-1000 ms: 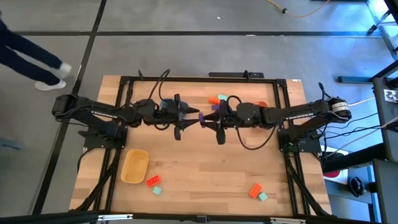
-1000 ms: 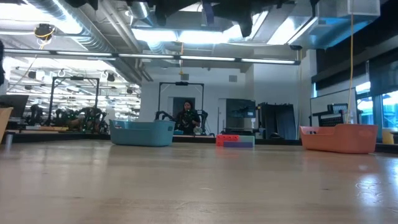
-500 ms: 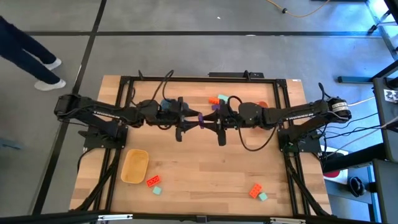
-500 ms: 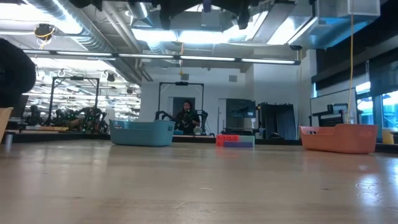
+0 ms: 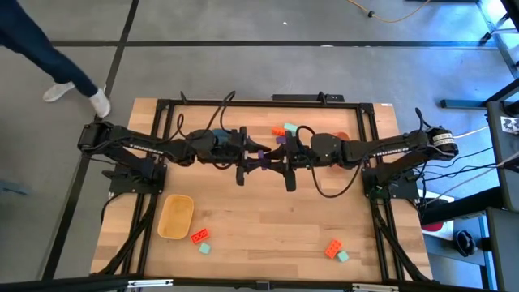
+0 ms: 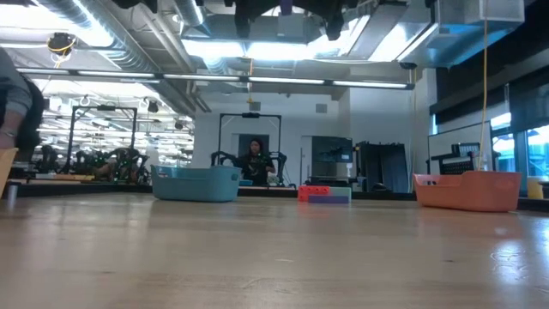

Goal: Sort & place blocks by color
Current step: Put the bottom right violet rectangle block into the blue bin, then put the violet rectangle block into the blue bin

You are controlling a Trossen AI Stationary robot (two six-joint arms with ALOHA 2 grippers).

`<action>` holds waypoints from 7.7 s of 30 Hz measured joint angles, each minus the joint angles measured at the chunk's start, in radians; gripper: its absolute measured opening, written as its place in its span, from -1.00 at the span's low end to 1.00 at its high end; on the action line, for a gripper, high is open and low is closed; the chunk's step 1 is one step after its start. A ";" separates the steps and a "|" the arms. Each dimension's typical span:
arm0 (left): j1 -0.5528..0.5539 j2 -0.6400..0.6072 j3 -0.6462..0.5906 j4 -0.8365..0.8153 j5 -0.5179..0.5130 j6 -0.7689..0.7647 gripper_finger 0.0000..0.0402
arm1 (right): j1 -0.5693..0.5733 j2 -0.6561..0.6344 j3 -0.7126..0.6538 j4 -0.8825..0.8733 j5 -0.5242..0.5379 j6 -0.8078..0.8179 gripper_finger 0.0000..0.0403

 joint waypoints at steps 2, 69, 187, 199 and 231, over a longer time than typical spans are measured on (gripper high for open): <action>0.000 0.000 0.000 0.000 0.000 0.000 -0.18 | -0.001 0.000 0.000 -0.001 0.001 0.000 -0.48; 0.035 -0.643 -0.291 -0.366 0.000 -0.026 -0.54 | 0.001 -0.548 -0.426 0.219 0.112 0.137 0.63; 0.114 -0.368 0.185 -0.830 -0.131 0.070 -0.28 | 0.002 -0.540 -0.425 0.125 0.079 0.081 0.63; -0.002 -0.485 0.002 -0.529 -0.126 0.104 -0.28 | 0.002 -0.541 -0.425 0.126 0.078 0.081 0.63; 0.000 -0.656 -0.225 -0.245 -0.018 0.042 -0.28 | 0.002 -0.541 -0.425 0.130 0.078 0.005 0.63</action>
